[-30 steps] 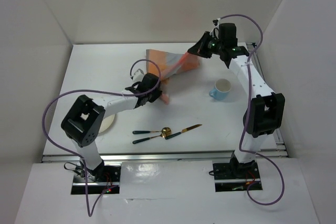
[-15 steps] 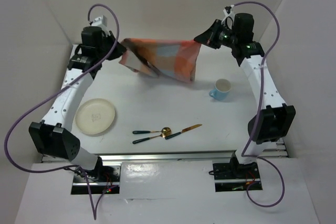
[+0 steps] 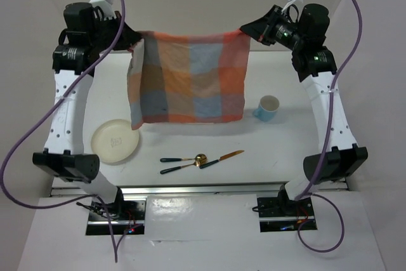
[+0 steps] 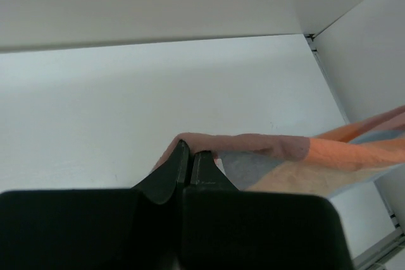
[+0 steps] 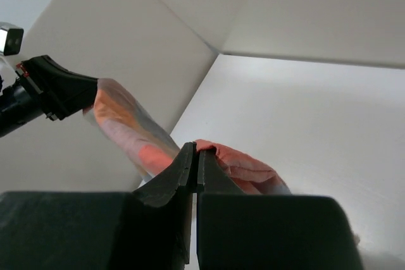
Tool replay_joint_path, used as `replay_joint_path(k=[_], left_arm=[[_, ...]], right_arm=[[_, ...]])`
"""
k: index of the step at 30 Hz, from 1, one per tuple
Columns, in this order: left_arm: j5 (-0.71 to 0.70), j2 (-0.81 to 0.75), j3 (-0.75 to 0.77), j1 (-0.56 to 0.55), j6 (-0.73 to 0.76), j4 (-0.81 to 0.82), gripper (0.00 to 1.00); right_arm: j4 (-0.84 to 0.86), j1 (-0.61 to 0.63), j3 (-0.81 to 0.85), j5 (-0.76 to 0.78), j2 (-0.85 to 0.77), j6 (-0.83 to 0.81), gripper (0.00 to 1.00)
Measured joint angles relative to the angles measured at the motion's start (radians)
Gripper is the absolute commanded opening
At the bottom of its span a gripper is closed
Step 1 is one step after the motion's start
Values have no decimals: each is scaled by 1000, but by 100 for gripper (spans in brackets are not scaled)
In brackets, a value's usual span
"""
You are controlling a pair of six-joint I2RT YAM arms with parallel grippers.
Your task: Set the dinner table for one person
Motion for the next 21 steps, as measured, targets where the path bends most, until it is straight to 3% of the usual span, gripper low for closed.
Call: replay_joint_path(k=[12,17,21], left_arm=[[131,464,333,53,15,-18,0],[174,458,319,89,-9,38,0],[198,328,97,95,-13,132,0]], right_arm=[[67,-15,224,21,371,5,0],[75,-35,248,26,400,12,0],[140,-36,126,26,336,16,0]])
